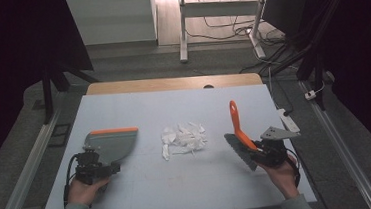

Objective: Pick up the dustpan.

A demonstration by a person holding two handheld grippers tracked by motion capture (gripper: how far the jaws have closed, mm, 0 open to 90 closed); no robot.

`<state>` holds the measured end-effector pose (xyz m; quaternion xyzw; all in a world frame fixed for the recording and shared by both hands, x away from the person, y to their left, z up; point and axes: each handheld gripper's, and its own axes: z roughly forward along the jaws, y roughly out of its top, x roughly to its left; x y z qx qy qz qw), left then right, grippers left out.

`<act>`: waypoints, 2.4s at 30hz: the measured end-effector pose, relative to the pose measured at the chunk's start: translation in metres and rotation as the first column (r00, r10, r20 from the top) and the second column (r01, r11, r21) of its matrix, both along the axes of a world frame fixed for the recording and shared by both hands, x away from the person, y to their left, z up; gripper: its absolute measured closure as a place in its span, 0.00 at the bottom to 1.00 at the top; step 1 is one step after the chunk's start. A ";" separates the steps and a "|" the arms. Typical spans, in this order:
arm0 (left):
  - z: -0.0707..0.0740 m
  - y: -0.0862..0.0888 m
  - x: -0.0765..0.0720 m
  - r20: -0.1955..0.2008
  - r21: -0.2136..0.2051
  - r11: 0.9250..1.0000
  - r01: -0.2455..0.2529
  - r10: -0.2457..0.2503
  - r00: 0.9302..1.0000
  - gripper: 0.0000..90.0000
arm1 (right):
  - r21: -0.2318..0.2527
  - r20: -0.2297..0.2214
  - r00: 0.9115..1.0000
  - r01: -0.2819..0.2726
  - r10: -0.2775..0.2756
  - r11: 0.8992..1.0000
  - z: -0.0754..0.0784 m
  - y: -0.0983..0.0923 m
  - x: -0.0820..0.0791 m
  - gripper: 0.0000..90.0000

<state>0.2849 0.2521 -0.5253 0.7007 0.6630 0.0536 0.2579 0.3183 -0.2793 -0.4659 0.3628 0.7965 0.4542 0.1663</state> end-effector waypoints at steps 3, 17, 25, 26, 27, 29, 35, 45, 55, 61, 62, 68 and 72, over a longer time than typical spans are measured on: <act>0.000 0.001 0.001 0.006 0.000 1.000 -0.012 0.012 1.000 0.32 | -0.001 0.000 1.000 0.001 -0.001 1.000 0.000 0.000 0.000 0.78; -0.002 0.009 0.001 0.030 -0.045 0.998 -0.044 0.046 0.999 0.52 | -0.011 0.001 1.000 0.005 -0.005 1.000 -0.001 0.001 0.000 0.78; -0.003 0.010 0.001 0.032 -0.070 0.996 -0.053 0.055 0.998 0.66 | -0.010 0.001 1.000 0.007 -0.007 1.000 -0.001 0.000 0.000 0.78; -0.003 0.011 0.001 0.031 -0.075 0.996 -0.055 0.057 0.998 0.67 | -0.010 0.002 1.000 0.008 -0.008 1.000 -0.001 0.000 0.000 0.78; -0.003 0.011 0.001 0.031 -0.075 0.996 -0.055 0.057 0.998 0.67 | -0.012 0.000 1.000 0.007 -0.007 1.000 -0.001 0.000 0.000 0.78; -0.003 0.011 0.001 0.032 -0.078 0.995 -0.054 0.057 0.998 0.67 | -0.012 0.001 1.000 0.007 -0.007 1.000 -0.001 0.000 0.000 0.78; -0.003 0.012 0.001 0.037 -0.083 0.995 -0.054 0.057 0.998 0.68 | -0.010 0.006 1.000 0.010 -0.010 1.000 -0.001 0.000 0.000 0.78; 0.001 0.017 -0.002 0.088 -0.103 0.994 -0.041 0.050 0.995 0.68 | -0.001 0.015 1.000 0.011 -0.011 1.000 0.002 -0.001 -0.001 0.78; 0.011 0.024 -0.006 0.184 -0.129 0.992 0.007 0.018 0.983 0.68 | 0.011 0.022 1.000 0.012 -0.012 1.000 0.003 -0.002 -0.001 0.78; 0.014 0.034 -0.009 0.236 -0.129 0.990 0.055 -0.023 0.971 0.68 | 0.012 0.026 1.000 0.010 -0.010 1.000 0.004 0.000 -0.002 0.78; 0.014 0.034 -0.009 0.236 -0.129 0.990 0.055 -0.023 0.971 0.68 | 0.012 0.026 1.000 0.010 -0.010 1.000 0.004 0.000 -0.002 0.78; 0.015 0.042 -0.010 0.278 -0.133 0.985 0.108 -0.067 0.958 0.68 | 0.017 0.030 0.999 0.015 -0.016 1.000 0.004 0.000 -0.002 0.78; 0.016 0.045 -0.012 0.303 -0.128 0.983 0.133 -0.089 0.949 0.68 | 0.024 0.034 0.999 0.015 -0.016 1.000 0.005 0.000 -0.002 0.78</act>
